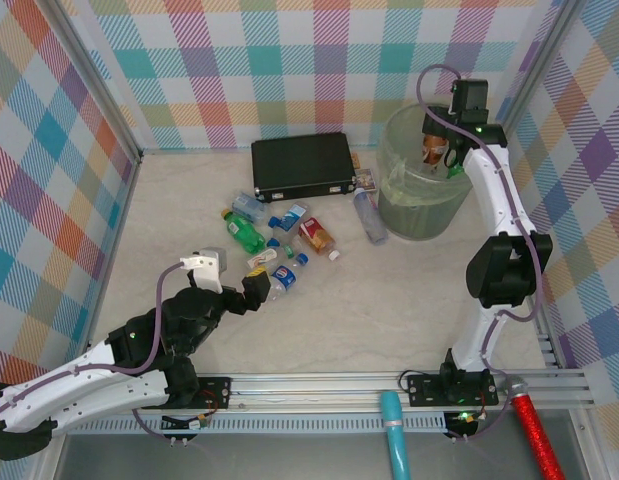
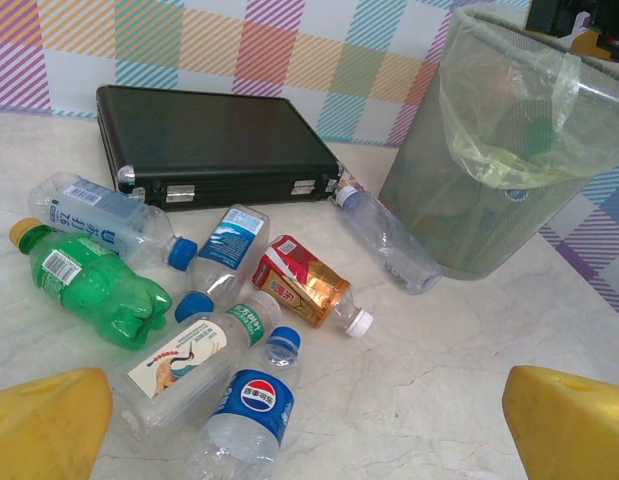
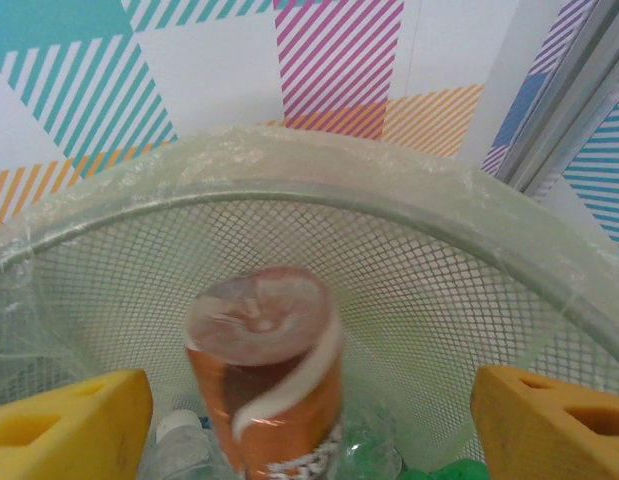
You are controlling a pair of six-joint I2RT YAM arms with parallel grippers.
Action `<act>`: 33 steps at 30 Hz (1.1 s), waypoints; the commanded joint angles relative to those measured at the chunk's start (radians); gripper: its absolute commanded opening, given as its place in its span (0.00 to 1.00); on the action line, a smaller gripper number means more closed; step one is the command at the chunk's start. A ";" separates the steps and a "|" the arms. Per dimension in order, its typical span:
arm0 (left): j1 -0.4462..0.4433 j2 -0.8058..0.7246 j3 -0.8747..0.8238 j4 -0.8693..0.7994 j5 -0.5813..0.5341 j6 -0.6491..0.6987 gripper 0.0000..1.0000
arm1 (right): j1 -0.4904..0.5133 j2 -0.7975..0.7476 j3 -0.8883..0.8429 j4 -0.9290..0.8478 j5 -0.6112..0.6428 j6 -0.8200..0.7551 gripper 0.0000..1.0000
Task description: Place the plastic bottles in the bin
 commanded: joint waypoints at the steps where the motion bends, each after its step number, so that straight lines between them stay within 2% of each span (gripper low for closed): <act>1: -0.008 -0.006 -0.014 -0.003 -0.010 -0.003 1.00 | -0.006 -0.028 0.042 -0.016 -0.007 -0.003 0.84; 3: -0.008 0.004 -0.014 0.002 -0.007 -0.004 1.00 | -0.006 -0.046 0.042 -0.022 -0.017 0.001 0.86; 7: -0.008 0.043 -0.009 0.024 0.009 -0.013 1.00 | -0.006 -0.100 0.032 -0.051 -0.060 0.039 0.99; 12: -0.008 0.151 0.013 0.075 0.047 -0.051 1.00 | -0.005 -0.217 -0.056 -0.056 -0.124 0.102 0.99; 19: -0.005 0.416 0.096 0.166 0.107 -0.159 1.00 | -0.003 -0.427 -0.243 -0.050 -0.238 0.171 0.99; 24: 0.002 0.624 0.219 0.173 0.143 -0.239 0.99 | 0.000 -0.617 -0.445 0.009 -0.324 0.225 0.99; 30: 0.020 0.856 0.355 0.208 0.220 -0.317 0.91 | 0.004 -0.804 -0.649 0.026 -0.420 0.302 0.99; 33: 0.042 0.975 0.420 0.219 0.248 -0.352 0.90 | 0.006 -0.891 -0.749 0.037 -0.442 0.319 0.99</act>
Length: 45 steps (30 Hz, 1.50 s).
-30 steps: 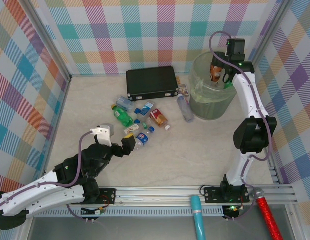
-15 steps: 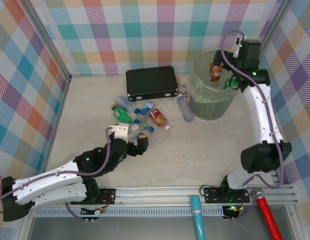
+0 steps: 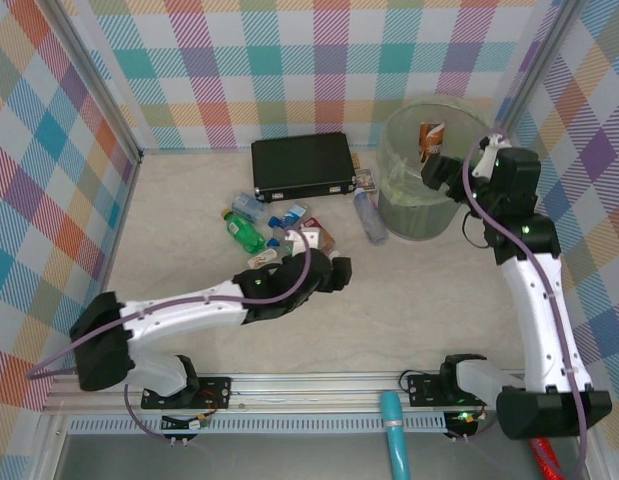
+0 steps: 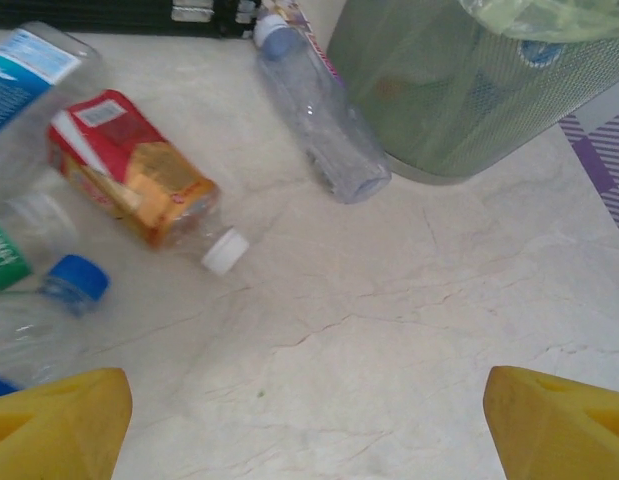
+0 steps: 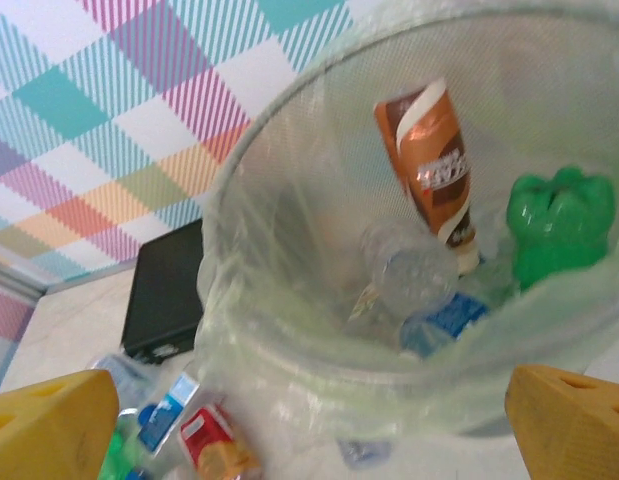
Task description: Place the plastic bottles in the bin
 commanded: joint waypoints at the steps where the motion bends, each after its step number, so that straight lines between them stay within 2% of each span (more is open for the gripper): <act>1: 0.031 0.105 0.074 0.034 0.059 -0.078 0.90 | 0.005 -0.088 -0.089 0.041 -0.065 0.050 0.99; 9: 0.111 0.389 0.217 0.181 0.233 -0.164 0.84 | 0.005 -0.249 -0.244 0.019 -0.057 0.031 0.99; 18: 0.163 0.627 0.412 0.172 0.227 -0.201 0.82 | 0.005 -0.308 -0.300 0.015 -0.114 0.056 0.99; 22: 0.183 0.697 0.451 0.247 0.260 -0.211 0.82 | 0.005 -0.331 -0.310 0.015 -0.116 0.057 0.99; 31: 0.204 0.841 0.595 0.233 0.281 -0.219 0.84 | 0.005 -0.340 -0.315 0.006 -0.145 0.066 0.99; 41: 0.229 0.921 0.664 0.244 0.310 -0.235 0.86 | 0.005 -0.335 -0.322 0.020 -0.159 0.080 0.99; 45: 0.242 0.939 0.657 0.285 0.325 -0.254 0.83 | 0.005 -0.341 -0.328 0.022 -0.152 0.083 0.99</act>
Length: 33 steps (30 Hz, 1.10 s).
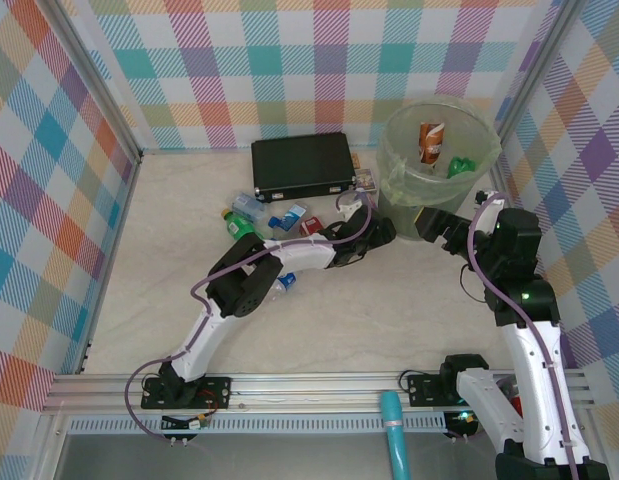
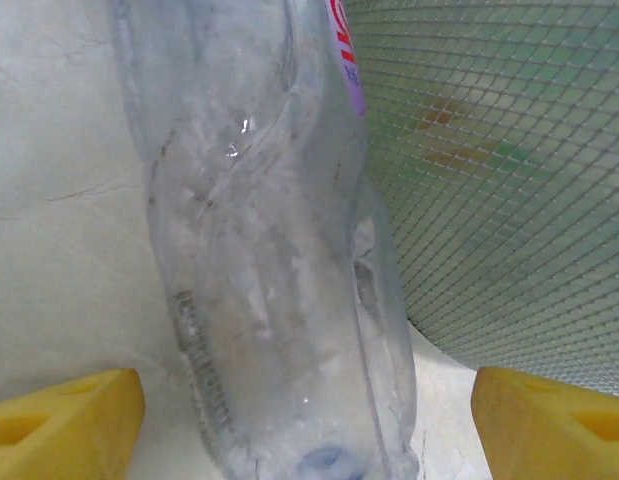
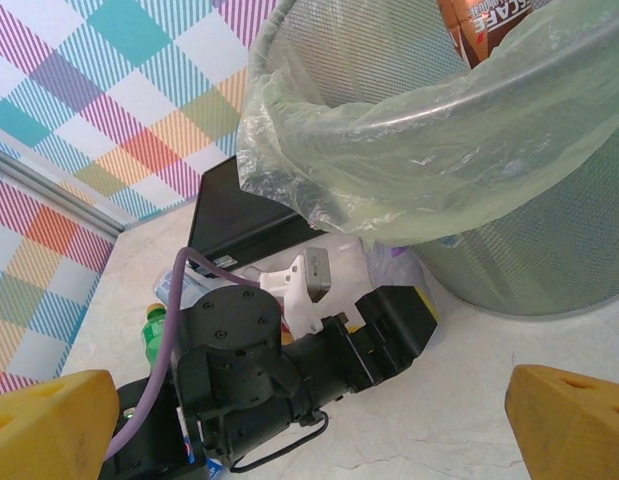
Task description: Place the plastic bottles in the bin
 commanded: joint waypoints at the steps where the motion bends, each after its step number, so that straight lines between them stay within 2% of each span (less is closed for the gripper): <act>1: 0.027 0.053 0.003 0.045 0.027 -0.028 0.82 | 0.005 -0.018 -0.011 0.022 -0.011 0.019 0.99; 6: 0.030 0.041 -0.025 0.084 0.043 -0.034 0.61 | 0.005 -0.024 -0.021 0.027 -0.018 0.021 0.99; 8: 0.031 0.023 -0.049 0.110 0.039 -0.027 0.56 | 0.005 -0.023 -0.017 0.022 -0.025 0.023 0.99; 14: 0.030 -0.090 -0.156 0.168 0.009 0.007 0.54 | 0.004 -0.029 -0.020 0.029 -0.037 0.032 0.99; 20: 0.024 -0.264 -0.316 0.236 -0.015 0.073 0.54 | 0.005 0.007 0.004 0.039 -0.115 0.041 0.99; 26: -0.017 -0.464 -0.495 0.295 -0.058 0.245 0.54 | 0.007 0.093 0.081 0.045 -0.230 0.070 0.99; 33: -0.081 -0.664 -0.686 0.387 -0.084 0.476 0.53 | 0.024 0.263 0.240 0.012 -0.394 0.083 0.99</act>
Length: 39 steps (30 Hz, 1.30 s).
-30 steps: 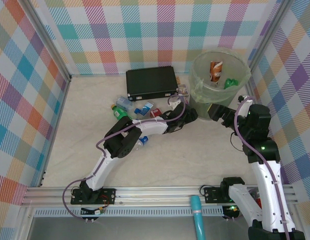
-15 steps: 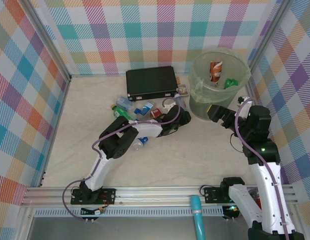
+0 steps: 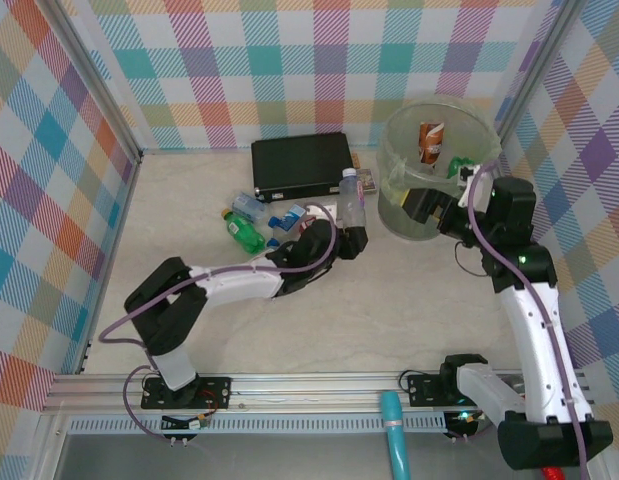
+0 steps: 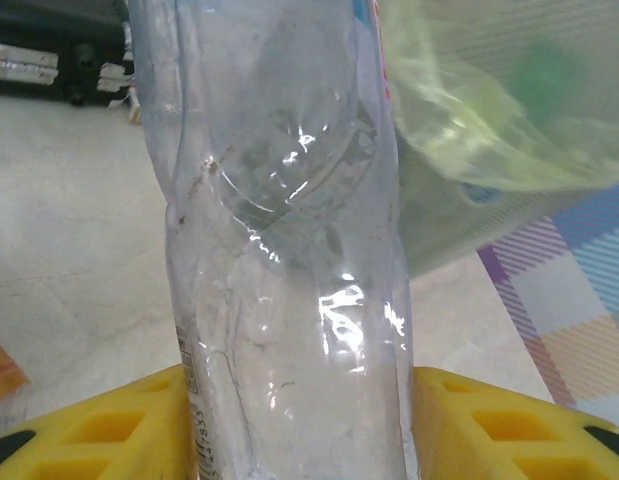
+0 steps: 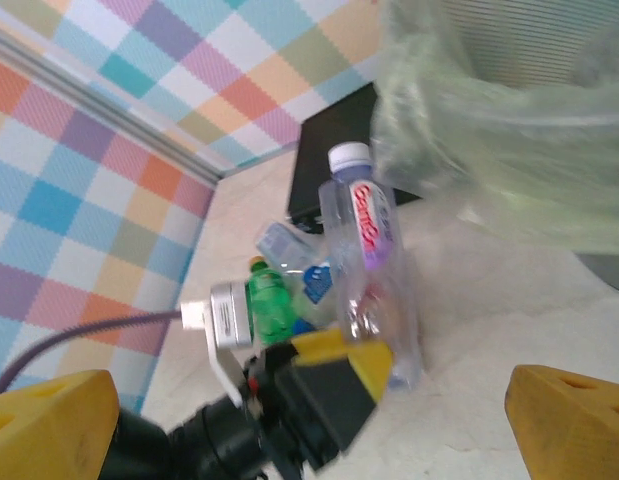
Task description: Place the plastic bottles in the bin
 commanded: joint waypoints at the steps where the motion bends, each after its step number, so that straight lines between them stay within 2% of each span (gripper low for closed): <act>1: -0.029 -0.090 -0.081 0.078 -0.021 0.168 0.53 | 0.016 0.061 0.080 0.013 -0.131 0.028 0.99; 4: -0.057 -0.170 -0.139 0.076 -0.020 0.233 0.53 | 0.041 0.111 0.136 -0.008 -0.123 0.001 0.99; 9: -0.135 -0.294 -0.186 -0.005 -0.090 0.361 0.53 | 0.142 0.186 0.220 -0.083 0.001 -0.102 0.88; 16: -0.198 -0.382 -0.213 -0.059 -0.144 0.449 0.53 | 0.267 0.296 0.292 -0.134 0.082 -0.136 0.77; 22: -0.214 -0.419 -0.236 -0.059 -0.153 0.464 0.53 | 0.279 0.326 0.321 -0.135 0.093 -0.125 0.64; 31: -0.221 -0.420 -0.243 -0.056 -0.142 0.468 0.52 | 0.279 0.341 0.337 -0.137 0.048 -0.113 0.62; 39: -0.226 -0.432 -0.236 -0.057 -0.137 0.475 0.52 | 0.279 0.363 0.327 -0.170 0.033 -0.130 0.53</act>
